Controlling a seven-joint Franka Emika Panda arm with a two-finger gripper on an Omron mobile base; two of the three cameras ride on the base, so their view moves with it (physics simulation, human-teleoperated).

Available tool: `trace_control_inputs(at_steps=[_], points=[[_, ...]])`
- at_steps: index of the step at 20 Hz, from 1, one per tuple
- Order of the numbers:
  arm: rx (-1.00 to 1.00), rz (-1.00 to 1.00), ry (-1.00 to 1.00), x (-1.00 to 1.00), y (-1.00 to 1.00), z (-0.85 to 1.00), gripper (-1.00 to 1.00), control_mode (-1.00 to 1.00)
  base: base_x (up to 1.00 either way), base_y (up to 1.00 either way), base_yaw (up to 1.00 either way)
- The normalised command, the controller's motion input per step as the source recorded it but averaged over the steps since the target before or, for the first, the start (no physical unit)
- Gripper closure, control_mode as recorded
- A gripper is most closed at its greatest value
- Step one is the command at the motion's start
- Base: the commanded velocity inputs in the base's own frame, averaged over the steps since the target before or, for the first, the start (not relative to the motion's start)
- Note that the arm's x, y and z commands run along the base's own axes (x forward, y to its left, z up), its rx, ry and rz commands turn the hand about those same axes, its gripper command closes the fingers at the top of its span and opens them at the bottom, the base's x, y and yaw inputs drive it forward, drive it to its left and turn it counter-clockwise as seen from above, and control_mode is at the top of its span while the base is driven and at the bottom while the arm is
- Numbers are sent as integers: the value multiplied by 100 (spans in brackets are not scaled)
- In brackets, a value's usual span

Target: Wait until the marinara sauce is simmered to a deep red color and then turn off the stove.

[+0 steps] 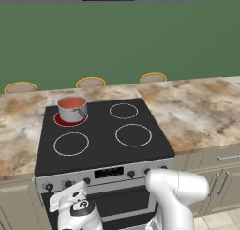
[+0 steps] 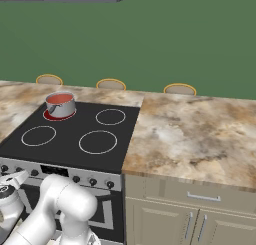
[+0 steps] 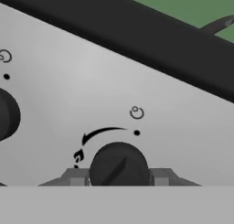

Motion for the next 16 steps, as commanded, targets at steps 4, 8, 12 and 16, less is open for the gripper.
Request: trace_control_inputs(at_steps=[4, 8, 12, 16], points=[[0, 0, 0, 0, 0, 0, 100, -100, 0, 0, 0], [0, 0, 0, 0, 0, 0, 100, -100, 0, 0, 0], [0, 0, 0, 0, 0, 0, 100, -100, 0, 0, 0], [0, 0, 0, 0, 0, 0, 100, -100, 0, 0, 0]])
